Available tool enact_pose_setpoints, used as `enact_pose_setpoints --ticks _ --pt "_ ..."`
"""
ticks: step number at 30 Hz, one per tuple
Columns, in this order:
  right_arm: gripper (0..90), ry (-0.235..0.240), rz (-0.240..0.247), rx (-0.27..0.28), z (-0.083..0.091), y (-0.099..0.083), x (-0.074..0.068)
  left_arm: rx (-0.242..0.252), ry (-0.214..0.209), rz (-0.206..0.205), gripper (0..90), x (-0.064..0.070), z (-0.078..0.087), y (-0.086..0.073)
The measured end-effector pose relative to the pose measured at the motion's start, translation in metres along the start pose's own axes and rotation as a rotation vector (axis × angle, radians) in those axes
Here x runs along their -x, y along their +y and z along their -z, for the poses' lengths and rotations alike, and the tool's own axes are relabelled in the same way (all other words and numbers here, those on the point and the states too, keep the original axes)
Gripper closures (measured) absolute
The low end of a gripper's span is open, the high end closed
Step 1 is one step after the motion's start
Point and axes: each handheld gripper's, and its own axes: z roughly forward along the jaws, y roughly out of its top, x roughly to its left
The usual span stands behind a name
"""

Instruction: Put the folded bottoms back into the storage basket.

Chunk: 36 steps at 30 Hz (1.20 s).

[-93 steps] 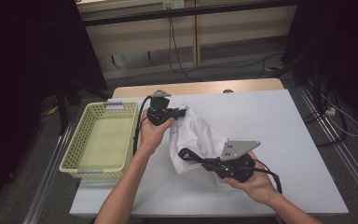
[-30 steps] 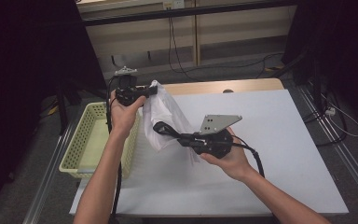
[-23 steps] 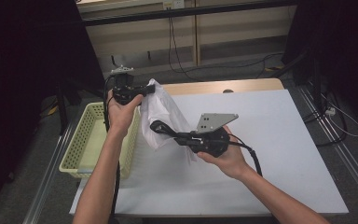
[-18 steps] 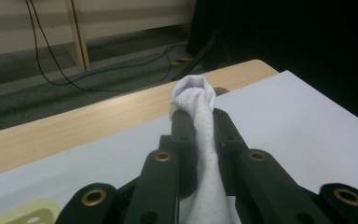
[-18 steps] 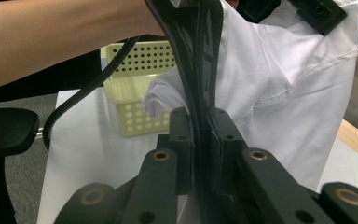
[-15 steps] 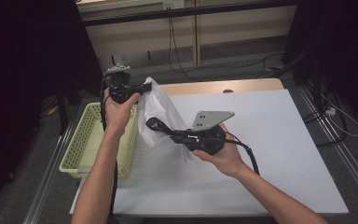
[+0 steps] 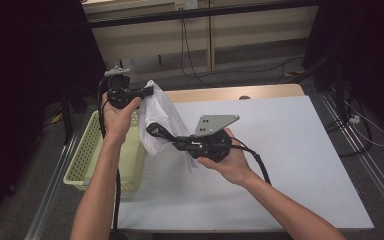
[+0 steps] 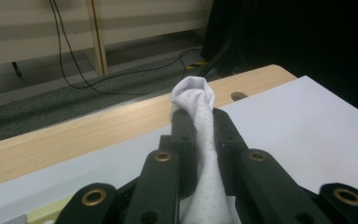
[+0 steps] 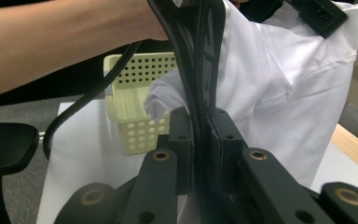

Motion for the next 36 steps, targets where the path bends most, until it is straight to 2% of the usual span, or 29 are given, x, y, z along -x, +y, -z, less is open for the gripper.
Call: enact_pose_setpoints --ticks 6,18,27,36 --pt "80.9 0.014 0.000 -0.008 -0.010 0.004 -0.002 0.004 0.007 0.012 82.3 -0.007 0.003 -0.002" --pt "80.9 0.027 0.006 0.006 -0.027 0.018 -0.005 0.021 0.036 0.020 82.5 -0.023 0.018 0.005" --pt "80.9 0.034 0.016 0.015 -0.038 0.032 -0.007 0.047 0.058 0.042 83.1 -0.033 0.031 0.013" --pt "80.8 0.048 0.007 0.011 -0.052 0.035 -0.010 0.036 0.091 0.013 83.3 -0.039 0.036 0.012"
